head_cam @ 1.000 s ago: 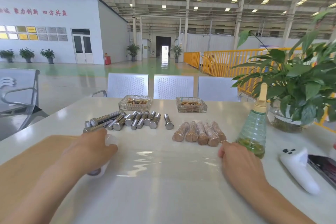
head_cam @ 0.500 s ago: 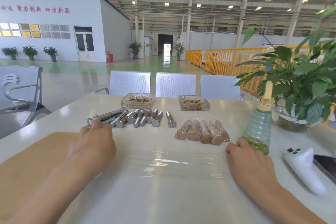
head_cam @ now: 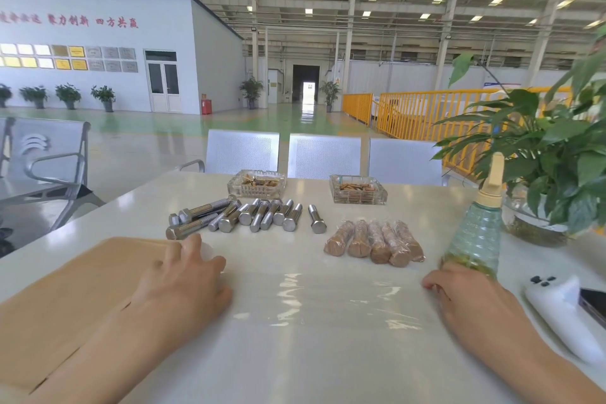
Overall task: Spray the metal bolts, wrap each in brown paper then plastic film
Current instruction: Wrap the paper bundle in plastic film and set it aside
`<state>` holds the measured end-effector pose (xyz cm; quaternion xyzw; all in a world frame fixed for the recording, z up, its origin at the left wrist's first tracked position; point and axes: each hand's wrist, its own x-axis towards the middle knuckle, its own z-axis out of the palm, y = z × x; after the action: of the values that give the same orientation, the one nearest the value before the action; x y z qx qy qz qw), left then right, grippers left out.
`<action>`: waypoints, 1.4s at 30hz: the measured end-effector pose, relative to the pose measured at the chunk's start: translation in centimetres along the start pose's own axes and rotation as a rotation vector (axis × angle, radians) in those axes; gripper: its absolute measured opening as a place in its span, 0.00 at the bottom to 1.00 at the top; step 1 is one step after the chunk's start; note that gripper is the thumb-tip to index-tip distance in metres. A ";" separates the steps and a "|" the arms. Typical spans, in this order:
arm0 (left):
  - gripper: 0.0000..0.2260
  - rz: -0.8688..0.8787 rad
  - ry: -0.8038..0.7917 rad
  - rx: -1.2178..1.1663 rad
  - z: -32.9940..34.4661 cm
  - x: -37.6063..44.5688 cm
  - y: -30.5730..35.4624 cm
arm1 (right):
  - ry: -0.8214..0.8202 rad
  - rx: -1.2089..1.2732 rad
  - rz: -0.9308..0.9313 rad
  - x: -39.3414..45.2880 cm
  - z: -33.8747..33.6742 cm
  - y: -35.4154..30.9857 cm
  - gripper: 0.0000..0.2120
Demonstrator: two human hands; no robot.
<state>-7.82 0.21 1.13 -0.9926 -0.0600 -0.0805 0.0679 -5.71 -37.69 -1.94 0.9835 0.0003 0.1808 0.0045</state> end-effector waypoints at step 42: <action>0.02 -0.255 0.126 -0.557 4.6 4.8 -11.5 | 0.042 0.310 -0.264 -1.4 0.7 -8.7 0.08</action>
<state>-3.95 12.73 -1.15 -0.9506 -0.1553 -0.1633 -0.2137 -6.74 -28.99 -3.14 0.9599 0.1569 0.1971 -0.1233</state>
